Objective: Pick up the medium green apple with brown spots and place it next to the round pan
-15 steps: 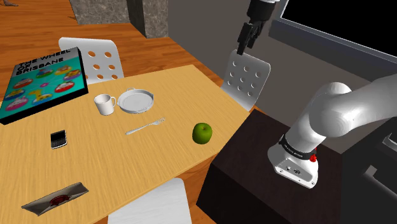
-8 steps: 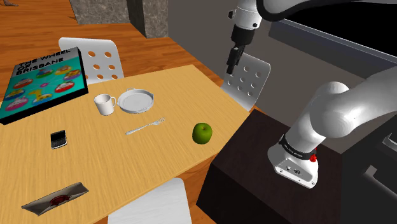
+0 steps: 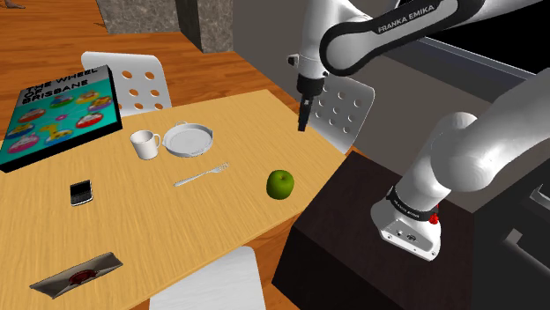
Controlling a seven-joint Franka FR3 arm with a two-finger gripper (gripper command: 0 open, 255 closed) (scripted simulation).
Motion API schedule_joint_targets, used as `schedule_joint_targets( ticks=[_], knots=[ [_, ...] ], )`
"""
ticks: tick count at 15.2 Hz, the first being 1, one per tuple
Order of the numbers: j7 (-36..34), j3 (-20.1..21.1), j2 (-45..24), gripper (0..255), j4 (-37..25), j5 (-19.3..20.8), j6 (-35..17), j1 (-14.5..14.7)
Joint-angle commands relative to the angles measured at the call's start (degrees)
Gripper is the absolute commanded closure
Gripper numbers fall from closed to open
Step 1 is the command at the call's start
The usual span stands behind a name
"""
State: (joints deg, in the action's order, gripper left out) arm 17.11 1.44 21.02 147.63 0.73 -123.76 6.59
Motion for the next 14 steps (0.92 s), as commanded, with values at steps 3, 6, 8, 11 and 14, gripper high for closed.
schedule_joint_targets(
  ticks=[3, 6, 8, 11, 14],
  knots=[
    [4.92, -0.07, -7.51, 0, 1.0, 0.7, -6.89, 1.2],
    [7.97, 0.33, -13.76, 0, 0.96, 1.33, -11.86, 2.06],
    [9.83, 0.69, -18.08, 0, 0.66, 1.93, -15.05, 2.54],
    [12.25, 1.29, -24.74, 0, -0.2, 3.26, -19.61, 3.15],
    [13.88, 1.72, -30.46, 0, -1.29, 4.88, -23.18, 3.68]
  ],
)
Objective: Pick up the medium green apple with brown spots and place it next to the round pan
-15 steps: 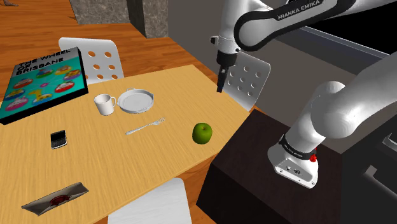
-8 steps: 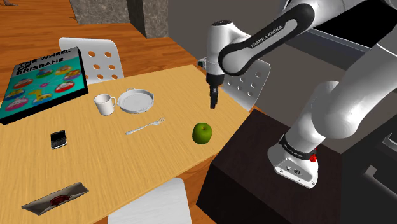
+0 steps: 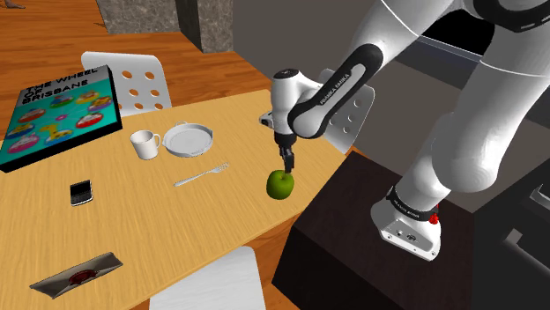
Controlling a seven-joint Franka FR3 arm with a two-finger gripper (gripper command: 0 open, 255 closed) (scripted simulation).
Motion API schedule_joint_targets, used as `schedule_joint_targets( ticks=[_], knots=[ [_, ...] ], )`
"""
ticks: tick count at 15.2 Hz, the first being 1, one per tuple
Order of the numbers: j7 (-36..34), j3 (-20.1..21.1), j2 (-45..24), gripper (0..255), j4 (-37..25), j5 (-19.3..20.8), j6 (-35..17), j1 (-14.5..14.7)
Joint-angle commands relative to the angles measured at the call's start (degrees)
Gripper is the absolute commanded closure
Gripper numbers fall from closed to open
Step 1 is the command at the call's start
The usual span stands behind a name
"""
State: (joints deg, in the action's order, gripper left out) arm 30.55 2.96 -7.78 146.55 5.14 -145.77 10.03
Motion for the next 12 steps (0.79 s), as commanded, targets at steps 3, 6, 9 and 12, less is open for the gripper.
schedule_joint_targets(
  ticks=[3, 6, 9, 12],
  knots=[
    [0.0, -0.06, -3.98, 0, 0.02, 1.1, -3.7, 0.27],
    [-0.48, -0.39, -6.39, 0, 0.12, 1.77, -6.2, 0.36],
    [-0.73, -0.6, -7.69, 0, 0.13, 2.13, -7.5, 0.44],
    [-0.73, -0.6, -7.69, 0, 0.12, 2.13, -7.49, 0.44]
  ],
)
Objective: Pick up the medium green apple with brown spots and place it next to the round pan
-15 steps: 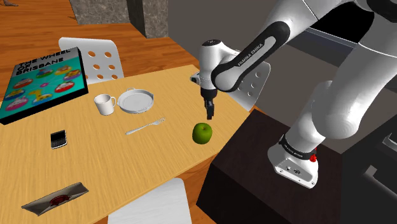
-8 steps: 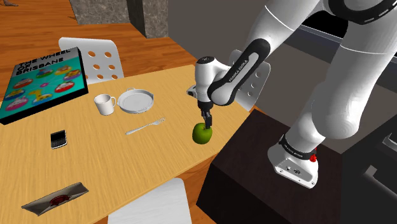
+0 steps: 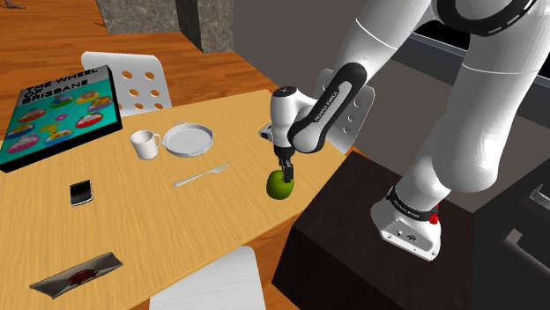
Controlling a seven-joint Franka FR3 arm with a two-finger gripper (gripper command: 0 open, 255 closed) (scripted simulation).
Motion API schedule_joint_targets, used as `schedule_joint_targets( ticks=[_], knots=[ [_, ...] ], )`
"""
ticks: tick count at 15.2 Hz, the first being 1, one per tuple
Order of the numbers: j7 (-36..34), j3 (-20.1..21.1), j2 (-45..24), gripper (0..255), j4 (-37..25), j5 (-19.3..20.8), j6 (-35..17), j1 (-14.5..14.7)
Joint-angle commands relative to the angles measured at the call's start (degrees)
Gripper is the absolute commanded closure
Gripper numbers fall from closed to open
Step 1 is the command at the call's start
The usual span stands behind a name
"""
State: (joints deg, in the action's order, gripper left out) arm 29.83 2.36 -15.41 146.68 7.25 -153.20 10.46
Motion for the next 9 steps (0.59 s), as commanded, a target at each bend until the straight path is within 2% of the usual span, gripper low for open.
schedule_joint_targets(
  ticks=[1, 3, 4, 9],
  knots=[
    [-0.01, -0.01, -0.06, 0, -0.01, 0.02, -0.06, 0.01],
    [-0.01, -0.01, -0.06, 0, -0.01, 0.02, -0.06, 0.01],
    [-0.01, -0.01, -0.06, 255, -0.01, 0.02, -0.06, 0.0],
    [-0.01, -0.01, -0.06, 255, -0.01, 0.02, -0.06, 0.0]
  ],
)
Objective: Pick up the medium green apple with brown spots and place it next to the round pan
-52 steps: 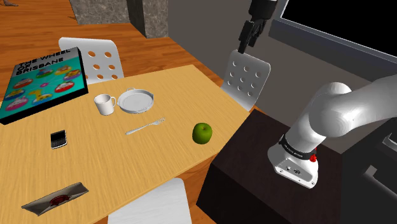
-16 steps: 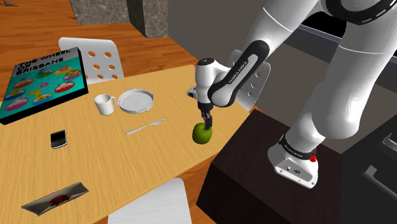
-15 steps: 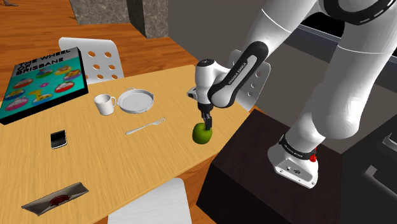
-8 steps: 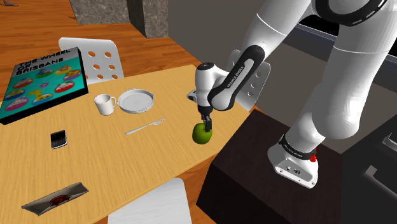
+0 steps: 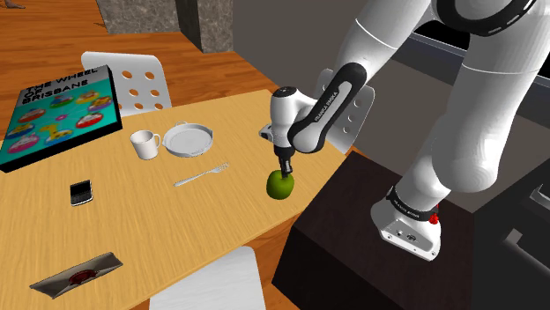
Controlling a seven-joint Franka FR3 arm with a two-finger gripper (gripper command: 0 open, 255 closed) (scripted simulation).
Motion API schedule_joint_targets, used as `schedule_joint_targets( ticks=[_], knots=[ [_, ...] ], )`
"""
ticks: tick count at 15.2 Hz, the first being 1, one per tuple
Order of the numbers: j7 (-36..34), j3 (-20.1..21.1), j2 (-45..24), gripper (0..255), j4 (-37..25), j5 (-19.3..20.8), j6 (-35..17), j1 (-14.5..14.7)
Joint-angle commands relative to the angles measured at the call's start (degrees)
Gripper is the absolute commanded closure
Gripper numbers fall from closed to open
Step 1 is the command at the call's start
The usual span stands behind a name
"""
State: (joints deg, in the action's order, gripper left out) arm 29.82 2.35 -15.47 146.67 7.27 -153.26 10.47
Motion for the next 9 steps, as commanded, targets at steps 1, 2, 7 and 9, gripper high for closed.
schedule_joint_targets(
  ticks=[1, 2, 7, 9],
  knots=[
    [0.0, 0.0, 0.0, 255, 0.0, 0.0, 0.0, 0.0],
    [0.0, 0.0, 0.0, 255, 0.0, 0.0, 0.0, 0.0],
    [0.55, 0.35, 2.75, 255, 0.42, -0.65, 2.31, -0.21],
    [0.92, 0.55, 4.55, 255, 0.63, -1.09, 3.89, -0.31]
  ],
)
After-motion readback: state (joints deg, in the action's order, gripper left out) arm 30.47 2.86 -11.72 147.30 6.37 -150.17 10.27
